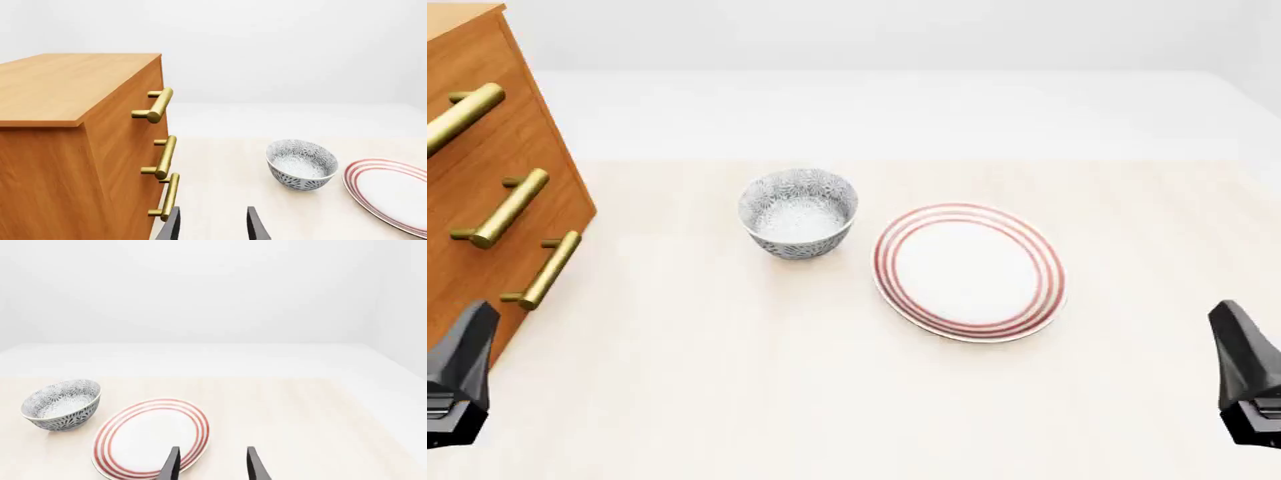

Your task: Open the top drawer of the cabinet.

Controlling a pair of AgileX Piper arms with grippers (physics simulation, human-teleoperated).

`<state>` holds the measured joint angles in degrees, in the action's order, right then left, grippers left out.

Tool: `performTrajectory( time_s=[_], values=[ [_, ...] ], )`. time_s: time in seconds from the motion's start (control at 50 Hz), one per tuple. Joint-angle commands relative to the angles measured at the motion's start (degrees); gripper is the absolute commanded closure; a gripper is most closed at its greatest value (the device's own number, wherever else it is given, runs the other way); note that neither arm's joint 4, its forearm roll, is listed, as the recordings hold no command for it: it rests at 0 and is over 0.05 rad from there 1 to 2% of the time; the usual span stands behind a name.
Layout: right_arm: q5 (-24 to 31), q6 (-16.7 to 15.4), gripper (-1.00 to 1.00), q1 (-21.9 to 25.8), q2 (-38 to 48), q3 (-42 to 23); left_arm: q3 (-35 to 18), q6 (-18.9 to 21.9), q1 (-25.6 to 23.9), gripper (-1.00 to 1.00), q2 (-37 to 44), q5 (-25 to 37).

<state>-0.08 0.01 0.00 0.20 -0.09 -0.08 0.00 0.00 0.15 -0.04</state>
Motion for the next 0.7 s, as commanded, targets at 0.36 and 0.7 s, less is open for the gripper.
performTrajectory(
  time_s=[0.36,0.7],
  values=[
    [-0.64,0.16,-1.00,-0.03,0.89,-0.17,-0.14,-0.48,0.10,-1.00,0.40,0.00],
    [-0.66,0.15,-1.00,-0.02,0.92,-0.17,-0.63,2.26,-0.82,-1.00,0.06,-0.01]
  ],
)
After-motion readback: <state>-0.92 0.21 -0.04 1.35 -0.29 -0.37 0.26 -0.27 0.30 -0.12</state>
